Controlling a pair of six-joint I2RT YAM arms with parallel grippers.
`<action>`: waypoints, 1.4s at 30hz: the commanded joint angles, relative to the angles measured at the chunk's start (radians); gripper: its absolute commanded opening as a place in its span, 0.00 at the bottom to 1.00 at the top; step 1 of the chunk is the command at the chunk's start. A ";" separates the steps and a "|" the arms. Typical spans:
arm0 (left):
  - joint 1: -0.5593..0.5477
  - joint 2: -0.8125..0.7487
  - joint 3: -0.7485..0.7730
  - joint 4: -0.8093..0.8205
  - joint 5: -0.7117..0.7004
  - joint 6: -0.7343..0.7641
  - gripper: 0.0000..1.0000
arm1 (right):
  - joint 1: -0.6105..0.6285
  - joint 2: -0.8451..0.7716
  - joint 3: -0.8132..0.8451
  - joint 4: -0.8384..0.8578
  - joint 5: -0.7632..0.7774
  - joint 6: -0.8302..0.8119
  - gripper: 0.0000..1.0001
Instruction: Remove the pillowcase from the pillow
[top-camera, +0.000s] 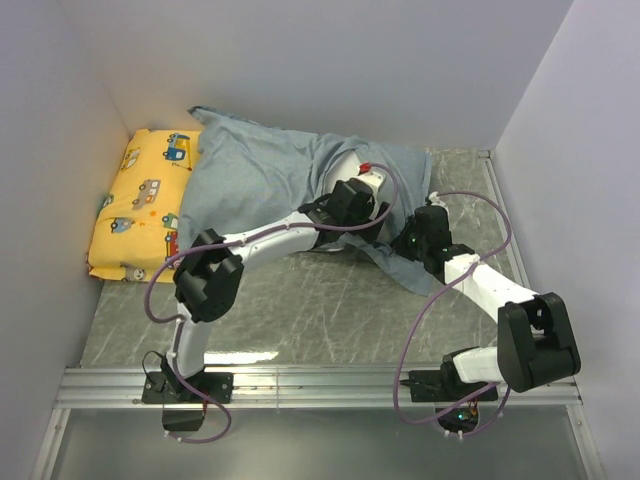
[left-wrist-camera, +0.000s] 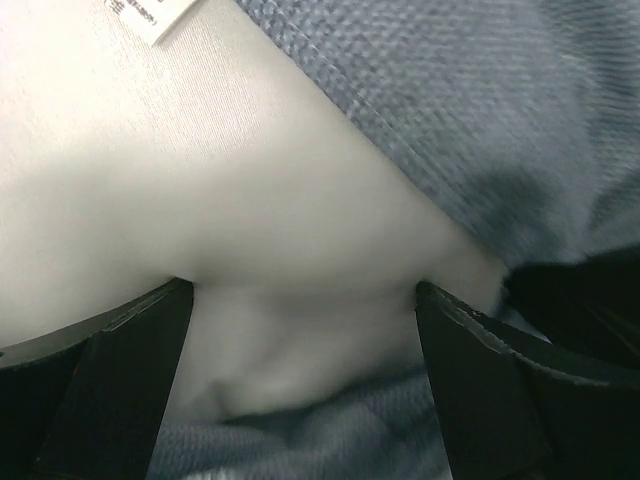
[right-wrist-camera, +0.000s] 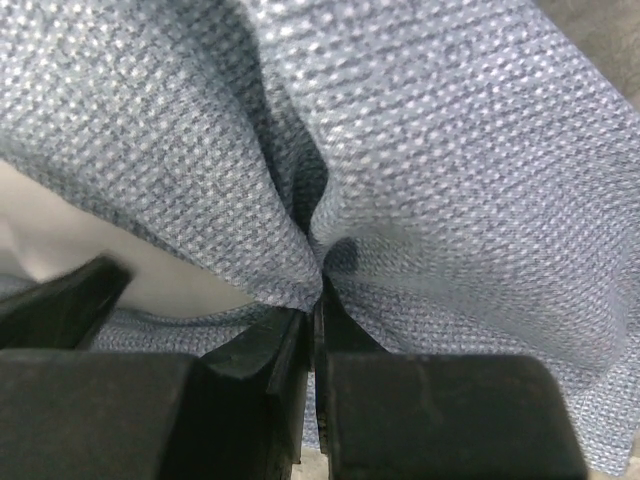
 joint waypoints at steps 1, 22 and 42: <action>-0.007 0.089 0.055 0.031 -0.057 -0.012 0.99 | -0.001 0.011 0.033 0.011 -0.017 -0.006 0.10; 0.092 0.151 0.316 -0.142 -0.176 -0.196 0.00 | -0.060 -0.002 0.035 -0.052 0.072 -0.048 0.11; 0.304 -0.284 0.098 -0.178 0.444 -0.225 0.00 | -0.218 0.156 0.094 0.026 -0.034 -0.058 0.16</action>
